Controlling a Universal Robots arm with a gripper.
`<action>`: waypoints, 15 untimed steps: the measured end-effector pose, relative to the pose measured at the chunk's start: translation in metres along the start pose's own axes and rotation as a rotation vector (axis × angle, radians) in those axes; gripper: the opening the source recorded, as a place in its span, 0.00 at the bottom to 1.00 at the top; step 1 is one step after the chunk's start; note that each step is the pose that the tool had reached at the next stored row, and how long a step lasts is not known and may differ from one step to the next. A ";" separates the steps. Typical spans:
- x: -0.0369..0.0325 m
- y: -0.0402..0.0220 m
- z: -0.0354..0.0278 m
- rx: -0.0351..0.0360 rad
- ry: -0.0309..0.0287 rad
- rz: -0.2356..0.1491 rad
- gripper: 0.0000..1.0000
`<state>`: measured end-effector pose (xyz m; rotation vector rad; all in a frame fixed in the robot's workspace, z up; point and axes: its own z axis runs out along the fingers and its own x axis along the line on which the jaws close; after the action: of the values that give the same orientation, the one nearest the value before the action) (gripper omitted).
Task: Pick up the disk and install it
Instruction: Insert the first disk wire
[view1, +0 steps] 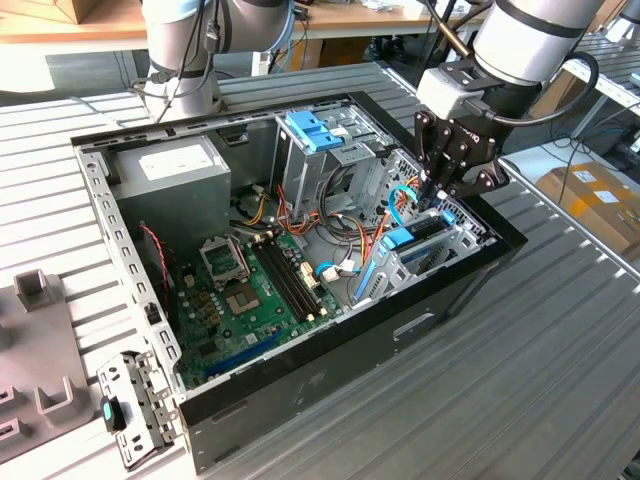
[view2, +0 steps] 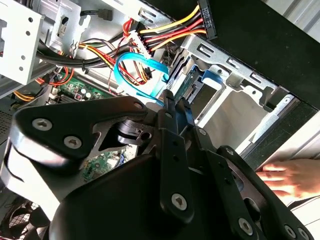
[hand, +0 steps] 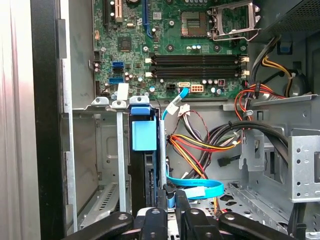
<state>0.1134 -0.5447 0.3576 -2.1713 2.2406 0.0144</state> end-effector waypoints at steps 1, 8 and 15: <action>0.0000 0.0000 0.0000 0.0000 0.0000 0.000 0.22; 0.0001 0.0000 0.0000 0.0000 0.0000 0.000 0.16; 0.0002 0.0021 0.0010 0.0185 -0.0053 -0.028 0.16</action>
<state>0.1113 -0.5448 0.3565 -2.1903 2.1984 -0.0010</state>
